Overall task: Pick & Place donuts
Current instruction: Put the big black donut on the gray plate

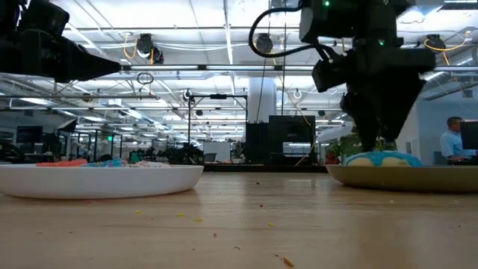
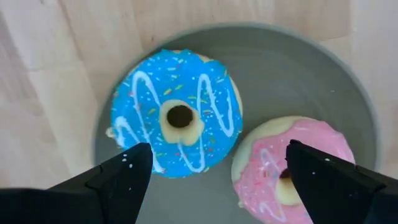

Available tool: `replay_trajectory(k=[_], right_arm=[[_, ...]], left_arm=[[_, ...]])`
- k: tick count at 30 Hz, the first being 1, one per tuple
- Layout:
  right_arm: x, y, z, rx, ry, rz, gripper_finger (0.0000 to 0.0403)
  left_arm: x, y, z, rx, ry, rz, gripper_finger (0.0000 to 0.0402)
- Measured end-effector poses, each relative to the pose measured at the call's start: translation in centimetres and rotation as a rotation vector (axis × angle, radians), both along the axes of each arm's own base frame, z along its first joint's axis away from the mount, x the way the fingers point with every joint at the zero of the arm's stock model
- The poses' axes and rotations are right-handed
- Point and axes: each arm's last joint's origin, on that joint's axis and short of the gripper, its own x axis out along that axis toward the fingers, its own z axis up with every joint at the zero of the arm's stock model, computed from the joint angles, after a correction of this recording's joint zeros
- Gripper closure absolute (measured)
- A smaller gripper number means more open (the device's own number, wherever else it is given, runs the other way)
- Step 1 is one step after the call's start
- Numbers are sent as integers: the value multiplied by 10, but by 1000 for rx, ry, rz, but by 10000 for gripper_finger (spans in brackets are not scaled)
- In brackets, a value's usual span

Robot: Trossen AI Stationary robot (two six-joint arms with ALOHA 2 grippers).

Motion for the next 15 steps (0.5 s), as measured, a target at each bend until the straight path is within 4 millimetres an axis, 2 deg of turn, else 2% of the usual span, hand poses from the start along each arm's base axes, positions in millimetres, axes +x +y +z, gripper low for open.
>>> replay_trajectory(k=[3,8,11,15], right_arm=[[2,-2,13,-3,24,-33,56],[6,4,55,-44,52,-58,81],[10,20,79,-32,4,-63,121],[13,52,99,-2,-99,-43,207]], left_arm=[[0,0,0,0,0,0,353],[0,0,0,2,1,1,353],[0,0,0,2,1,1,353],[0,0,0,-5,-1,1,353]])
